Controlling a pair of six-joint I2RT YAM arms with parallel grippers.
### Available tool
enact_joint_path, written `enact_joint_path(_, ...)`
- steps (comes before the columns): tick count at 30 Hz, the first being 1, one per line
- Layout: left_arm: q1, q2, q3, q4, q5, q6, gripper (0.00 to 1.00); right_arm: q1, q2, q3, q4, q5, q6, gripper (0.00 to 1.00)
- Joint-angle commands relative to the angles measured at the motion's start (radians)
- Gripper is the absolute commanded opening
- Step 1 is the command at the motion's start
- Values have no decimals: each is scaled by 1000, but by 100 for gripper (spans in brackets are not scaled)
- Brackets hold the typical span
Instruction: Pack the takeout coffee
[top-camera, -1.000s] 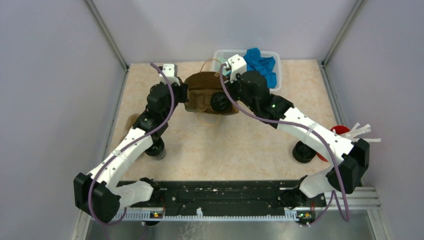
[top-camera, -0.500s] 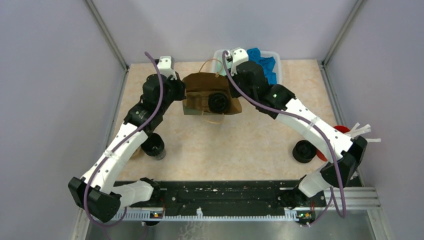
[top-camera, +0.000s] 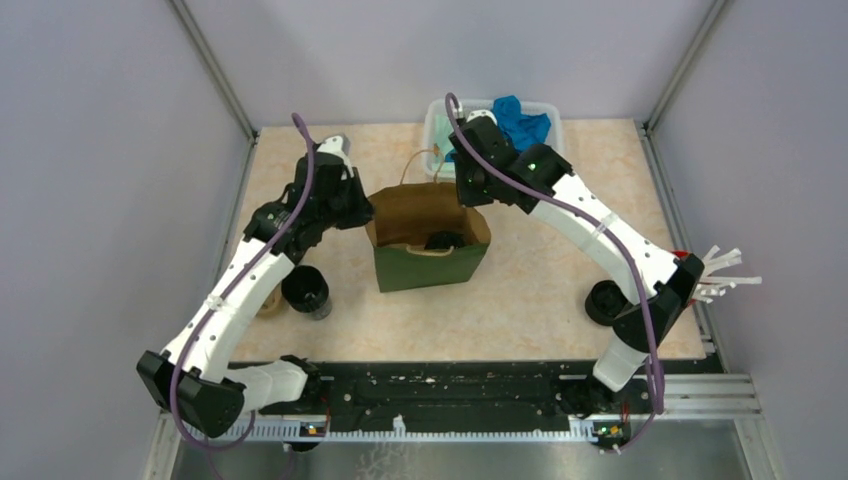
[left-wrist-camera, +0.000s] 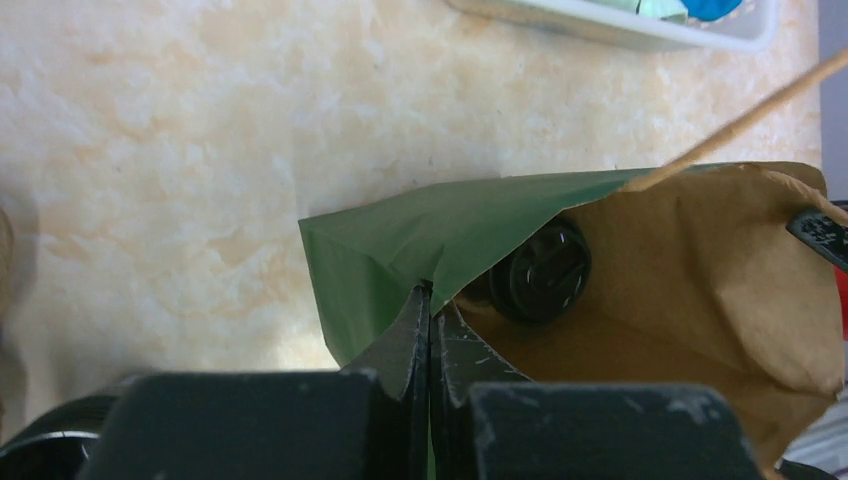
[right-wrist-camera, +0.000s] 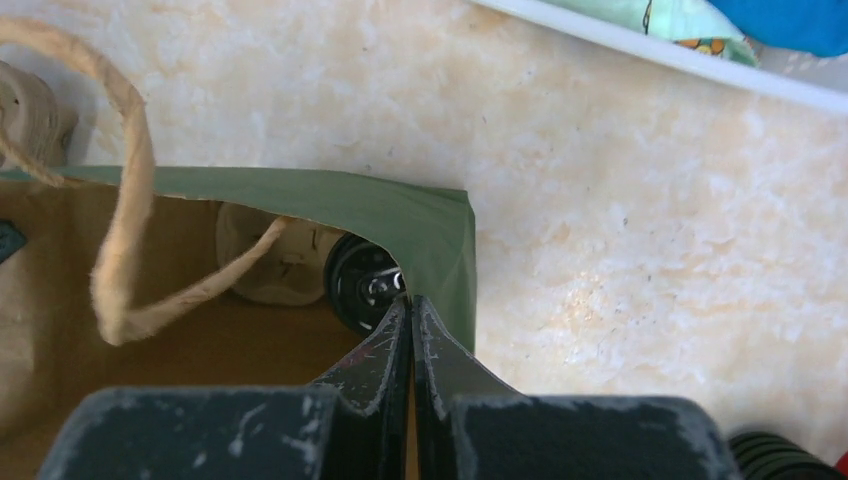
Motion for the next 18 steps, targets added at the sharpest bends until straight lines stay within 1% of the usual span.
enact_joint_path(1,14,14,55,-37,56,-67,0,11,6,34,-79,7,94,1)
enact_joint_path(2,16,28,60,-47,62,-74,2,11,12,43,-87,9,97,2)
enact_joint_path(3,16,39,65,-56,68,-78,8,10,19,57,-105,11,102,5)
enact_joint_path(4,18,47,73,-68,70,-78,13,10,24,72,-119,10,106,9)
enact_joint_path(6,20,52,87,-88,65,-73,20,10,30,119,-158,15,108,21)
enact_joint_path(8,22,43,97,-100,41,-57,35,10,31,191,-206,29,89,36)
enact_joint_path(10,29,29,107,-100,28,-32,45,8,33,281,-261,42,59,54)
enact_joint_path(12,32,17,120,-97,17,-13,53,6,31,364,-311,47,20,67)
enact_joint_path(14,32,9,133,-96,18,7,60,6,22,417,-361,63,-2,79)
enact_joint_path(16,32,9,147,-106,22,30,66,4,-10,416,-386,89,-23,85)
enact_joint_path(18,32,5,158,-113,27,47,69,2,-59,370,-389,127,-37,89)
